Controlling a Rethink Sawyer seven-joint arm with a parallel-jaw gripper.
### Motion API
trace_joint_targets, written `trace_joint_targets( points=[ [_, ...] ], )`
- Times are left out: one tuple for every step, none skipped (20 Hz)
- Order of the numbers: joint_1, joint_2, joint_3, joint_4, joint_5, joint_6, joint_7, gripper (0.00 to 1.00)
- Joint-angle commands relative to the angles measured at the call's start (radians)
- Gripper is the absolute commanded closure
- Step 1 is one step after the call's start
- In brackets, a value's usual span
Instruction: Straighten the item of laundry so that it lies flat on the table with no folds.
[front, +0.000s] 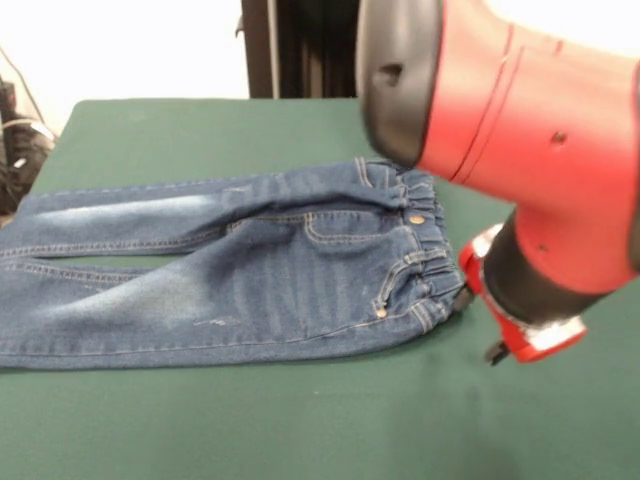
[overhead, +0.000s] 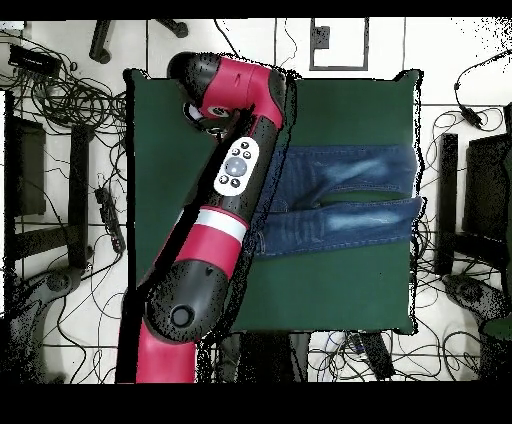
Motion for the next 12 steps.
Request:
trace_joint_targets(
  points=[
    [-0.058, 0.137, -0.036, -0.061, -0.013, 0.071, 0.324, 0.0],
    [-0.069, 0.145, -0.055, -0.078, -0.004, 0.087, 0.335, 0.0],
    [-0.08, 0.152, -0.074, -0.096, 0.005, 0.104, 0.347, 0.0],
    [-0.089, 0.159, -0.088, -0.109, 0.017, 0.108, 0.356, 0.0],
    [-0.106, 0.169, -0.131, -0.138, 0.034, 0.149, 0.38, 0.0],
    [-0.117, 0.176, -0.159, -0.156, 0.056, 0.169, 0.397, 0.0],
    [-0.129, 0.183, -0.188, -0.174, 0.078, 0.19, 0.414, 0.0],
    [-0.136, 0.185, -0.209, -0.183, 0.093, 0.209, 0.42, 0.0],
    [-0.146, 0.186, -0.238, -0.196, 0.113, 0.236, 0.432, 0.0],
    [-0.152, 0.186, -0.261, -0.201, 0.124, 0.256, 0.438, 0.0],
    [-0.162, 0.186, -0.294, -0.212, 0.137, 0.295, 0.447, 0.0],
    [-0.166, 0.184, -0.31, -0.214, 0.146, 0.305, 0.45, 0.0]
  ],
)
